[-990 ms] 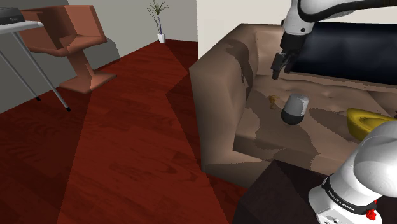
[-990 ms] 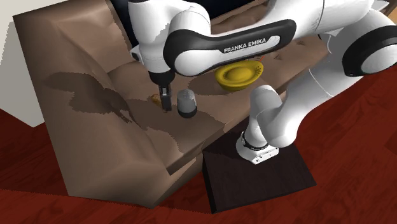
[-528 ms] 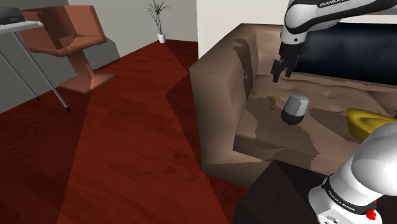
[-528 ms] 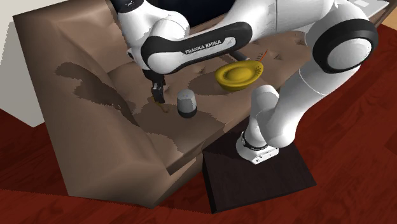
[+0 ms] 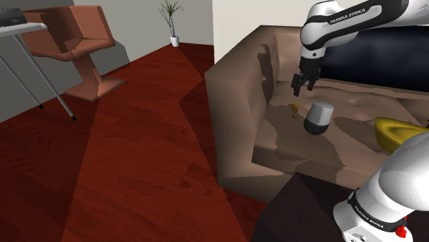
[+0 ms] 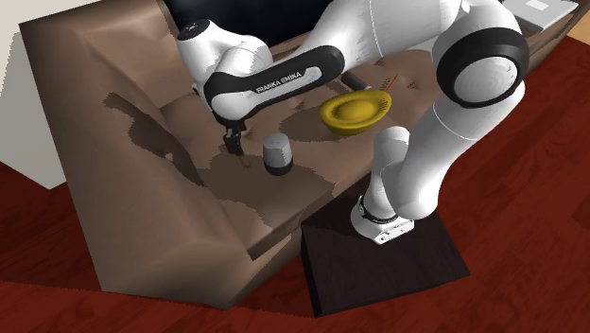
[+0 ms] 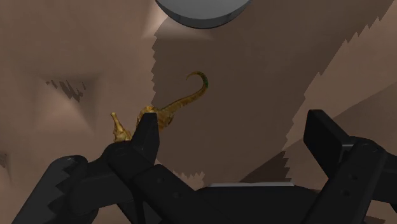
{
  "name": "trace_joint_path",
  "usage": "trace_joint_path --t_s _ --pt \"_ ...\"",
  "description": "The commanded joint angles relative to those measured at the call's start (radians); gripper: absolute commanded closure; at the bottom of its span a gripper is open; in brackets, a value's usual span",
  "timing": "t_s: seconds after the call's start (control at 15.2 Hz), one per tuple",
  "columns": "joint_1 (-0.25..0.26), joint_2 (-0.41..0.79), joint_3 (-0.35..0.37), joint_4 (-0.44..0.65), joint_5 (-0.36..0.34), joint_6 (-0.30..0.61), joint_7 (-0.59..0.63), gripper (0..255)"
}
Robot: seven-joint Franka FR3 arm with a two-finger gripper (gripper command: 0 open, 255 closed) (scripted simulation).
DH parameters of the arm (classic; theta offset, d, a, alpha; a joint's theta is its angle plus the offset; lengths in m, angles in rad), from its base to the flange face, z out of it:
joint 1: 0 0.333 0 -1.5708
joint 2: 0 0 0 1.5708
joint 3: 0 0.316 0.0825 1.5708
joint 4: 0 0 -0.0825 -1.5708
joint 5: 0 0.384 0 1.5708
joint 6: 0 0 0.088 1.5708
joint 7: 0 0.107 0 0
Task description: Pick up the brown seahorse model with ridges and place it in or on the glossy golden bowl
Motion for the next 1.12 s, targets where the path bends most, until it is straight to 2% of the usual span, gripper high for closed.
trace_joint_path --t_s 0.0,0.07,0.59,0.66,1.06 --pt "-0.001 0.007 -0.003 -0.019 0.0 0.026 -0.001 0" --pt "-0.001 0.012 -0.005 -0.036 0.0 0.048 -0.002 0" --pt "-0.001 0.012 -0.005 -0.036 0.0 0.048 -0.002 0" --pt "-0.001 0.012 -0.005 -0.036 0.0 0.048 -0.002 255" --pt "-0.001 0.012 -0.005 -0.036 0.0 0.048 -0.002 255"
